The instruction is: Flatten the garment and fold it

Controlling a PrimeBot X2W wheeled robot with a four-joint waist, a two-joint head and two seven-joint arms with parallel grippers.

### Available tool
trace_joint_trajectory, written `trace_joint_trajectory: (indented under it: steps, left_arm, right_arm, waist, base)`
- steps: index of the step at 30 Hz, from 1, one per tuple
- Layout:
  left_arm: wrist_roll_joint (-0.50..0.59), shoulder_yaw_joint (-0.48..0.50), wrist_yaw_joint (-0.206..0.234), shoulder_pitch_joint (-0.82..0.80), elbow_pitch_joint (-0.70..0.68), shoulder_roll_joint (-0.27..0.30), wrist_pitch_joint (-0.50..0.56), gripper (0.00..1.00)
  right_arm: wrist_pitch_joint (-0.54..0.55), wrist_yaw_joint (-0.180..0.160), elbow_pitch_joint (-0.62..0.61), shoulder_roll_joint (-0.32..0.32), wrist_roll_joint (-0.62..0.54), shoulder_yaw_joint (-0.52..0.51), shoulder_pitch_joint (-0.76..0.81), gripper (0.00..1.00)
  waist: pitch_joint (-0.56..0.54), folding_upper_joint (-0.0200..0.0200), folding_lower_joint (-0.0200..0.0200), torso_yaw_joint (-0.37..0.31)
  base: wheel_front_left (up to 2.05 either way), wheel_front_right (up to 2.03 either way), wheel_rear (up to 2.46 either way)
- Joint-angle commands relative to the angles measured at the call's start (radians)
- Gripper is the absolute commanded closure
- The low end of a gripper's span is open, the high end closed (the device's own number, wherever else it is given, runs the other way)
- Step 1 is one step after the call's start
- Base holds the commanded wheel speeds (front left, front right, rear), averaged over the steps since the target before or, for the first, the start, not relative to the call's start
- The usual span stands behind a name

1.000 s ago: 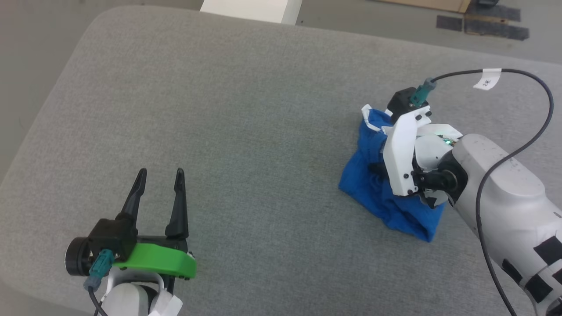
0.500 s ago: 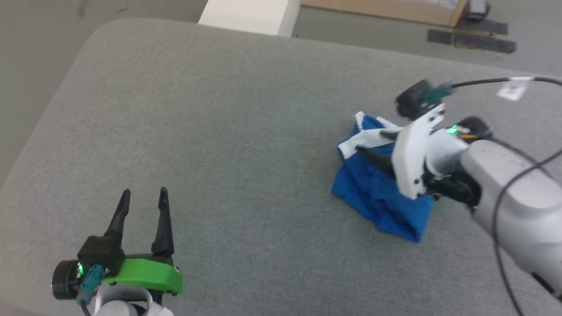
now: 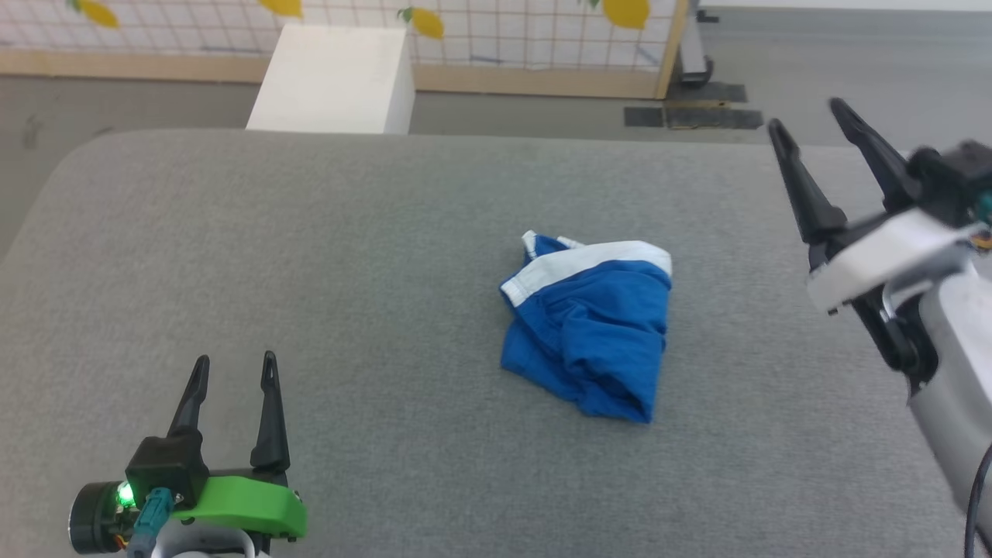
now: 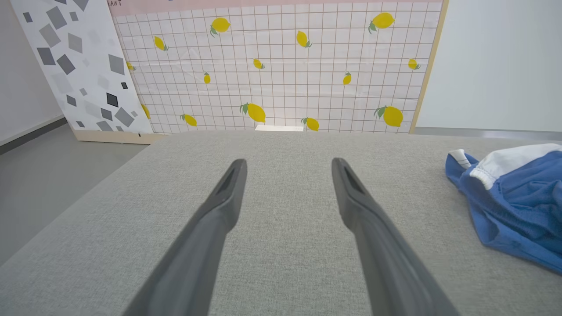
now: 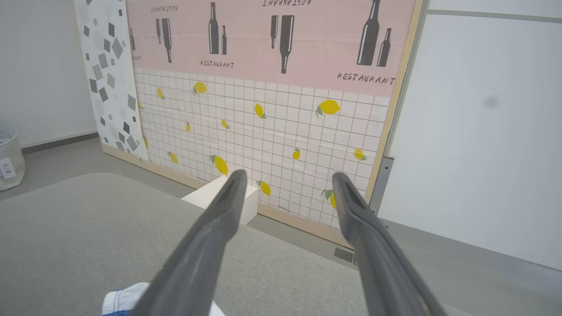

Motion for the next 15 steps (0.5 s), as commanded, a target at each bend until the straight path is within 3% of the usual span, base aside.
trace_joint_trajectory:
  steps: [1,5,8,11,15]
  left_arm:
    - [0.007,0.003,0.005,0.013,-0.005,0.001,-0.004,0.0]
    - [0.012,0.006,0.006,0.012,-0.006,0.005,-0.004,0.0]
    - [0.009,0.001,0.002,0.008,-0.009,0.005,-0.004,0.0]
    - [-0.003,-0.006,-0.004,0.006,-0.015,0.004,-0.004,0.0]
    - [-0.023,-0.011,-0.012,0.005,-0.015,0.003,-0.004,0.0]
  right_arm:
    - [-0.012,-0.002,-0.028,0.04,-0.051,-0.072,0.059,0.0]
    - [-0.016,-0.002,-0.19,0.166,-0.202,-0.31,0.219,0.0]
    - [-0.016,-0.002,-0.319,0.268,-0.287,-0.424,0.343,0.0]
    - [-0.016,-0.002,-0.412,0.347,-0.334,-0.491,0.46,0.0]
    - [-0.016,-0.002,-0.47,0.382,-0.357,-0.528,0.565,0.0]
  waist:
    - [-0.043,0.0,0.0001,-0.048]
    - [-0.052,0.0,0.0001,-0.06]
    - [-0.057,0.0,0.0001,-0.059]
    - [-0.062,0.0,0.0001,-0.053]
    - [-0.065,0.0,0.0001,-0.042]
  base:
    - [0.0,0.0,0.0]
    - [0.0,0.0,0.0]
    - [0.0,0.0,0.0]
    - [0.0,0.0,0.0]
    - [0.0,0.0,0.0]
